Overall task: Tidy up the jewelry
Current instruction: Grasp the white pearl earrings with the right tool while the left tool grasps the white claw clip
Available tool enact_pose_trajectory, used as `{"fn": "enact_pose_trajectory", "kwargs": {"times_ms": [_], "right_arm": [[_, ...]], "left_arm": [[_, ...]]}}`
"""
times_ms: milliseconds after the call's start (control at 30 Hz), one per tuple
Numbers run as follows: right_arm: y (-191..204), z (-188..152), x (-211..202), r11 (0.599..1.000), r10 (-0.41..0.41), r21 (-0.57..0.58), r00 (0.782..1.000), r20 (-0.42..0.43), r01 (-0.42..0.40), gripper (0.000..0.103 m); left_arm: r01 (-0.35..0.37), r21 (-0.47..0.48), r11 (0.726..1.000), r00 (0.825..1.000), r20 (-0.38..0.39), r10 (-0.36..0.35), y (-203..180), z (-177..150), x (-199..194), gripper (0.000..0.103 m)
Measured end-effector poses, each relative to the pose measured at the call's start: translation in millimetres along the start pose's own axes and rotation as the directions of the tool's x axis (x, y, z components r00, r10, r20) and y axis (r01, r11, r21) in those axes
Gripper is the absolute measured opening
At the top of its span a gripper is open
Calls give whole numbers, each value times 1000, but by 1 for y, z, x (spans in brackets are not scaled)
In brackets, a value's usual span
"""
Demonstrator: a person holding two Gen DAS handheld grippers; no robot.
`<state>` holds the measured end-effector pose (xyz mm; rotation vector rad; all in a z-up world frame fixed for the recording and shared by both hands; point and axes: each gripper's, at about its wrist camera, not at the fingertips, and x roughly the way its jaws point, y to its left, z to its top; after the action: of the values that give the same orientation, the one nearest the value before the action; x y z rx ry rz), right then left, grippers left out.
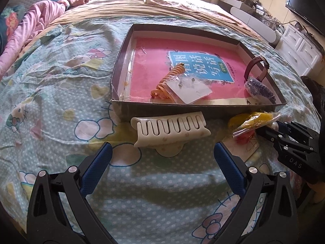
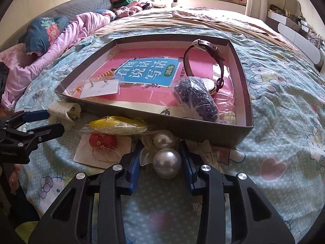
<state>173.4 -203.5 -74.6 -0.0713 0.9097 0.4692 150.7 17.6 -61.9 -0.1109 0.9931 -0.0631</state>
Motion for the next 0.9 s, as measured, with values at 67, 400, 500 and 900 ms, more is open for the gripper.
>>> {"fn": "enact_pose_trajectory", "kwargs": {"times_ms": [67, 400, 500, 900], "right_arm": [[-2, -1, -3, 1000, 11, 12, 1000, 4, -11, 34], [-7, -9, -21, 998, 41, 45, 999, 21, -42, 34], [-9, -12, -27, 997, 45, 54, 999, 28, -46, 34], [-14, -13, -45, 997, 33, 66, 998, 53, -36, 34]], "left_arm": [[5, -4, 1000, 1000, -3, -5, 0, 2, 3, 94], [-28, -5, 1000, 1000, -3, 28, -5, 11, 19, 94], [-34, 1, 999, 999, 3, 34, -9, 13, 21, 91], [-7, 71, 997, 1000, 14, 7, -22, 5, 13, 67]]}}
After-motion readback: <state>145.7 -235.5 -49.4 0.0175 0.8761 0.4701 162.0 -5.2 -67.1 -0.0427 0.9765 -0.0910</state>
